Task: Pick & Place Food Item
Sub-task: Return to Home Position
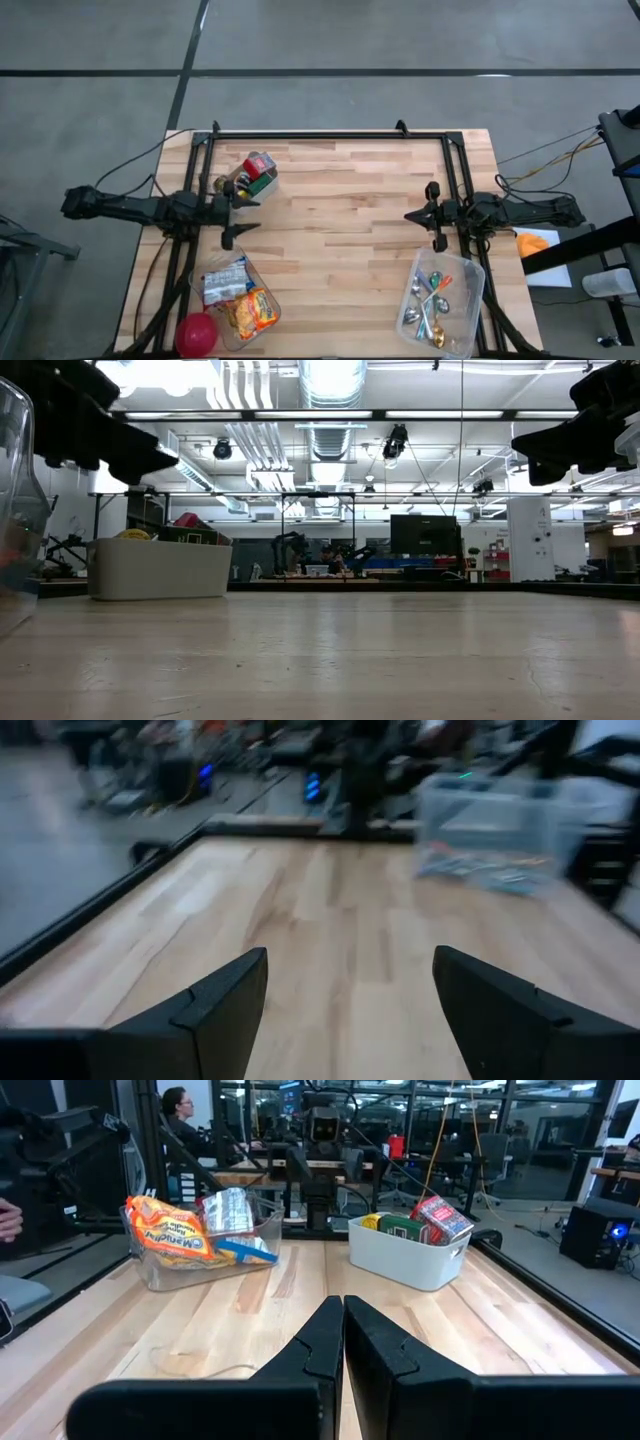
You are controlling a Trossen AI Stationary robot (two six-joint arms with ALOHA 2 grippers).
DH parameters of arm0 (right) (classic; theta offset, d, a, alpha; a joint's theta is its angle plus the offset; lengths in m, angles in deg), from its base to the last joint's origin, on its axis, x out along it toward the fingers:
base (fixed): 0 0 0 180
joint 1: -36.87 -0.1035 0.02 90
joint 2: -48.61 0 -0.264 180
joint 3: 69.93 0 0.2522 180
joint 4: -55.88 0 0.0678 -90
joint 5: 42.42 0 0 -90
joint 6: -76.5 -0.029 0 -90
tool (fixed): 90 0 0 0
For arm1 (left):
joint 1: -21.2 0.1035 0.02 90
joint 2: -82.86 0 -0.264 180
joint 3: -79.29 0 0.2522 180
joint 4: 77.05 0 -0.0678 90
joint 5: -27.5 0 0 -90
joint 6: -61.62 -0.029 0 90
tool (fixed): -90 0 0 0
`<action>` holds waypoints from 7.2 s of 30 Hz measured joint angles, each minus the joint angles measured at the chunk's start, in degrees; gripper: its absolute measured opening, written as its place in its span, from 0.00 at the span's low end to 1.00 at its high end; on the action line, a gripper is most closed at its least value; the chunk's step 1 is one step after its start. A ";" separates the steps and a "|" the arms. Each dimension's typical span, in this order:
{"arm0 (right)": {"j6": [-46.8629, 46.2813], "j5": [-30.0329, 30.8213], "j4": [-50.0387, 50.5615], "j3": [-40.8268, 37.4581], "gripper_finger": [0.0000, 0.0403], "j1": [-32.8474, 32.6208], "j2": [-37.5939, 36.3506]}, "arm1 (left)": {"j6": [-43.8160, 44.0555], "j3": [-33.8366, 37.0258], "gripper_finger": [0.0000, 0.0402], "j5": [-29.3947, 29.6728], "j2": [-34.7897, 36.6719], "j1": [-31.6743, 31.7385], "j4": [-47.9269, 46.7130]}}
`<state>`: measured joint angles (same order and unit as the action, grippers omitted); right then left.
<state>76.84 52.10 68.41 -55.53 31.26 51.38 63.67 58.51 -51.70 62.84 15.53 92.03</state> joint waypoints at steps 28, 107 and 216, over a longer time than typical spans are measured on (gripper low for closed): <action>0.34 0.12 0.06 0.07 0.02 0.03 0.28 | -5.14 6.81 0.71 -4.01 19.33 0.18 -0.75; -1.42 0.02 -0.70 -0.03 0.02 0.00 0.39 | -4.70 6.94 0.71 -4.38 14.92 0.15 -0.94; -1.42 0.03 -0.72 -0.02 0.02 0.02 0.39 | -4.69 6.94 0.71 -4.38 14.92 0.17 -0.94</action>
<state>75.41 52.14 67.68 -55.55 31.28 51.77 58.98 65.45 -56.09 77.76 15.70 91.10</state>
